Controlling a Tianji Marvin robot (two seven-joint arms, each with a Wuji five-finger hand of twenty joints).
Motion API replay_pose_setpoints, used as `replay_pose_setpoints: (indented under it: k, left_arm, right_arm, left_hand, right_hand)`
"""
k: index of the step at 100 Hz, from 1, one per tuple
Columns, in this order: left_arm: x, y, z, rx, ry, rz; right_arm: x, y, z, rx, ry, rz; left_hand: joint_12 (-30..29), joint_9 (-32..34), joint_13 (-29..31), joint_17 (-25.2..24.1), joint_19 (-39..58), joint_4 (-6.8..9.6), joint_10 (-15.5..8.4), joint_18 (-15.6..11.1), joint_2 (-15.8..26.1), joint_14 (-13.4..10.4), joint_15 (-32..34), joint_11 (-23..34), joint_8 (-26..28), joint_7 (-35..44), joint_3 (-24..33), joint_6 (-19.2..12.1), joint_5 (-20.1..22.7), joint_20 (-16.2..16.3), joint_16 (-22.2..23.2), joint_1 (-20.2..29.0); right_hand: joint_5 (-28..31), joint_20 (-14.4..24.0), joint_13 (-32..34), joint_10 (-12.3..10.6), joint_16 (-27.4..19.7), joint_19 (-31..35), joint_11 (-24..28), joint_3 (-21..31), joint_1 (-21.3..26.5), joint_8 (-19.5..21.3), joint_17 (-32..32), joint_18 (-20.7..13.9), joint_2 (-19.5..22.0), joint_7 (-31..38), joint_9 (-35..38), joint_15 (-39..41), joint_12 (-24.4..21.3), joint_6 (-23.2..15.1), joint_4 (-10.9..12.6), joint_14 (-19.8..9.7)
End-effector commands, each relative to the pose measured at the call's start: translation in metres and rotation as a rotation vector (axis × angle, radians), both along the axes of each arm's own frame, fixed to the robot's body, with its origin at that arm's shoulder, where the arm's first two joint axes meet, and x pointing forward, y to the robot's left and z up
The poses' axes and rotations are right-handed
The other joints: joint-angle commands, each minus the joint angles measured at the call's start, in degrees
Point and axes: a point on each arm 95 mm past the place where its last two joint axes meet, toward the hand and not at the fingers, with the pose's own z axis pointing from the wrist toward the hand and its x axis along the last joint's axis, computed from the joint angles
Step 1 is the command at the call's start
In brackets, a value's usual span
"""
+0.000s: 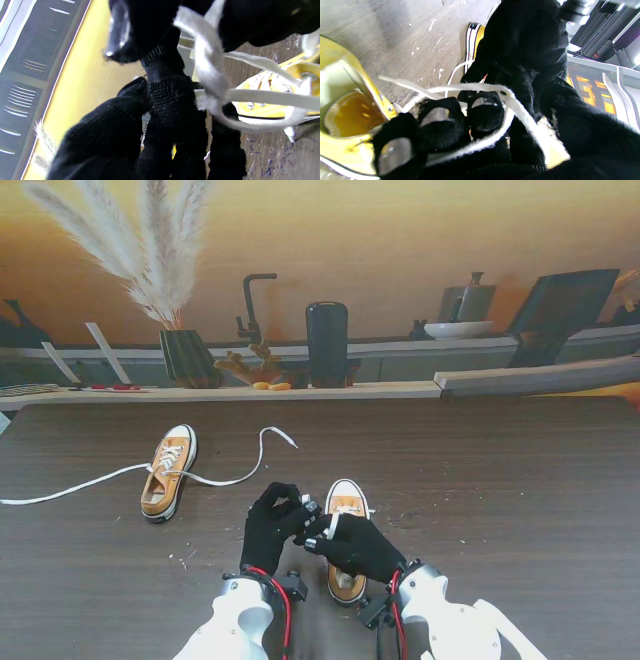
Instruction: Tie the shoelaces into a bow on the shoes
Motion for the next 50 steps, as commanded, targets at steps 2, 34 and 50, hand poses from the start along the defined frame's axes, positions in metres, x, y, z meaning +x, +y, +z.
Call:
replay_pose_setpoints:
  k: [2,34,50]
  left_arm:
    - [0.001,-0.005,0.004,0.001,-0.029,-0.019]
    - [0.003,0.001,0.000,0.046,-0.082,0.016]
    - [0.002,0.006,0.000,0.024,-0.103,-0.009]
  right_arm:
    - [-0.003,-0.001,0.000,-0.002,0.004,0.015]
    - [-0.005,-0.008,-0.004,0.005,0.015,0.013]
    - [-0.009,-0.015,-0.004,0.008,0.040,0.033]
  left_hand:
    - [4.2,-1.5,3.3,1.4,5.5,-1.21,-2.1,-2.6,-1.6,-1.4,2.0,2.2,-0.1,-1.3,-0.6,-4.2,-2.7,-2.1,2.9,4.2]
    - [-13.4,-6.8,-1.7,-0.5,12.7,-4.92,-0.4,-4.6,2.1,-1.1,10.9,2.3,-36.6,-31.6,12.2,-4.7,10.6,1.8,10.5,5.8]
    - [-7.0,-9.4,-10.2,-2.7,20.2,-5.10,0.2,-5.3,8.1,-0.5,21.6,9.5,-36.2,-28.1,9.5,-2.0,17.2,8.0,15.4,10.9]
  right_hand:
    - [-0.8,0.0,0.7,0.4,0.3,3.1,0.6,-1.6,1.3,-1.4,1.4,3.0,0.3,1.0,1.5,1.4,0.1,-2.5,-2.0,1.3]
    - [-0.8,-0.5,0.4,2.4,-3.2,-2.6,-2.8,-1.9,0.3,-1.1,-4.8,4.1,0.9,0.5,-1.9,-6.4,-1.0,-2.9,-1.7,3.9]
    - [0.1,0.4,-3.2,4.7,-8.0,-10.4,-7.8,-3.3,-0.1,0.3,-16.9,4.1,2.0,1.1,-9.0,-17.7,-2.8,-3.8,-2.0,6.0]
